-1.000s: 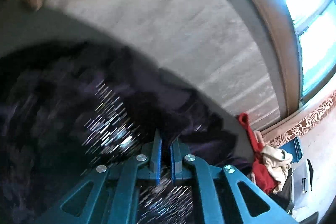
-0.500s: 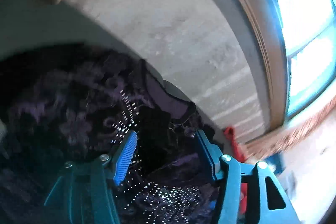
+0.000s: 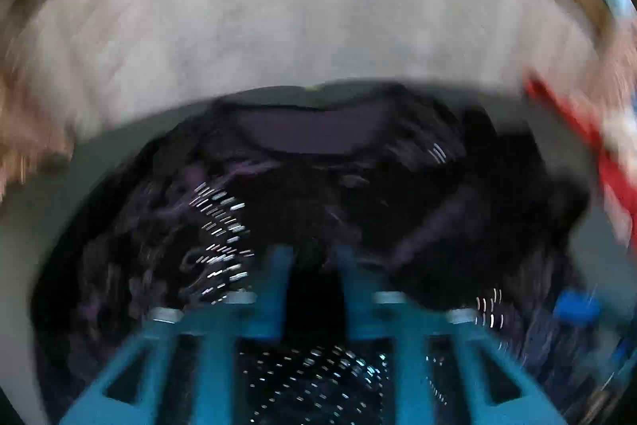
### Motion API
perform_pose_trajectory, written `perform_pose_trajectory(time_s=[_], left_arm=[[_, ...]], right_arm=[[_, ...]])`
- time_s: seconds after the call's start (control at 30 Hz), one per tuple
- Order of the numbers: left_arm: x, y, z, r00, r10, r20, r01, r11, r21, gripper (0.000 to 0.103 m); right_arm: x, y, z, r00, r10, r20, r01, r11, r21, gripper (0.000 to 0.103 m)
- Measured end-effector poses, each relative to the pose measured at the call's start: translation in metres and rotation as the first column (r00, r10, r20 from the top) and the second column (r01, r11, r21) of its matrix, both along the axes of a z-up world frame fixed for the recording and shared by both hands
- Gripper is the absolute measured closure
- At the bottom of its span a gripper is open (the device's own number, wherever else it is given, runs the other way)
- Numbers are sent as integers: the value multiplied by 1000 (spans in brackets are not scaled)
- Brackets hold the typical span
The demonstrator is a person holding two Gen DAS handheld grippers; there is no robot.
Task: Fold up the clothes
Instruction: 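Fold the held sleeve across the velvet top's body with the left gripper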
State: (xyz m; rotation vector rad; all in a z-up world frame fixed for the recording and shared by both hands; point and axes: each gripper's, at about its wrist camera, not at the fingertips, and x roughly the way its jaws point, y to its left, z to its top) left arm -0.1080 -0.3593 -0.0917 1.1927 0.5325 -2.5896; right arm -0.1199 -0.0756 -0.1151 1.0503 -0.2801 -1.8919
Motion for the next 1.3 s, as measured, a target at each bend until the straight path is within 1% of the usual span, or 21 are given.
perform_pose_trajectory(time_s=[0.07, 0.13, 0.17, 0.33, 0.37, 0.43, 0.47, 0.5, 0.57, 0.67, 0.7, 0.73, 0.83, 0.9, 1.0, 1.07, 1.1, 1.17, 1.2, 1.23, 1.3], left_arm=[[22, -29, -4, 992, 107, -70, -95, 984, 148, 96], [45, -56, -9, 970, 211, -123, -168, 942, 290, 97], [52, -61, -14, 965, 233, -119, -185, 931, 314, 97], [79, -75, -43, 954, 293, -59, -251, 894, 371, 96], [83, -75, -44, 953, 297, -65, -250, 887, 387, 96], [95, -76, -39, 946, 310, -96, -244, 874, 421, 83], [103, -77, -36, 938, 325, -120, -244, 866, 436, 82], [111, -78, -29, 926, 352, -135, -266, 864, 427, 80], [118, -77, -9, 911, 371, -180, -288, 885, 367, 78], [93, -61, 23, 946, 202, -254, -117, 942, 315, 74], [80, -51, 32, 953, 133, -272, -50, 955, 294, 71], [64, -37, 40, 955, 35, -293, 49, 960, 274, 64], [14, 7, 52, 933, -190, -307, 273, 928, 253, 49], [-23, 35, 51, 911, -307, -276, 370, 904, 215, 44], [-73, 66, 39, 892, -408, -195, 443, 877, 186, 44], [-90, 80, 29, 875, -462, -146, 481, 864, 147, 44], [-97, 87, 24, 865, -487, -122, 500, 857, 127, 44], [-112, 101, 14, 843, -534, -71, 538, 838, 88, 44], [-110, 98, 9, 845, -529, -81, 535, 837, 115, 44], [-105, 92, 5, 850, -517, -101, 526, 836, 154, 44], [-93, 80, 2, 872, -471, -134, 488, 855, 173, 44]], right_arm=[[0, 0, 0, 1000, 0, 0, 0, 1000, -2, 16], [0, 0, 0, 1000, 0, 1, 0, 1000, -4, 16], [-1, 1, 0, 1000, 1, 3, -1, 1000, -6, 16], [-2, 2, 0, 1000, 1, 12, -1, 1000, -14, 16], [-2, 2, 0, 1000, 1, 12, -1, 1000, -13, 16], [-3, 2, 0, 1000, 3, 13, -3, 1000, -13, 15], [-4, 2, 0, 1000, 5, 15, -5, 1000, -15, 15], [-5, 1, 0, 1000, 6, 17, -5, 1000, -16, 15], [-5, 1, 0, 1000, 8, 15, -7, 1000, -16, 14], [-5, 1, 0, 1000, 15, 15, -15, 1000, -20, 12], [-5, 1, 0, 1000, 16, 15, -16, 1000, -21, 12], [-5, 1, 0, 1000, 17, 15, -17, 1000, -22, 12], [-6, 2, -1, 1000, 19, 20, -18, 999, -37, 12], [-6, 4, -1, 999, 20, 26, -18, 999, -50, 12], [-6, 7, 1, 999, 11, 38, -9, 998, -59, 12], [-9, 12, 5, 998, 6, 60, -3, 999, -54, 15], [-13, 18, 15, 998, -10, 69, 15, 997, -71, 20], [-28, 44, 48, 997, -78, -4, 76, 982, -171, 20], [-38, 56, 63, 991, -122, -48, 111, 974, -196, 17], [-54, 63, 67, 988, -151, -40, 139, 967, -214, 15], [-92, 73, 63, 982, -185, 45, 190, 953, -235, 13]])
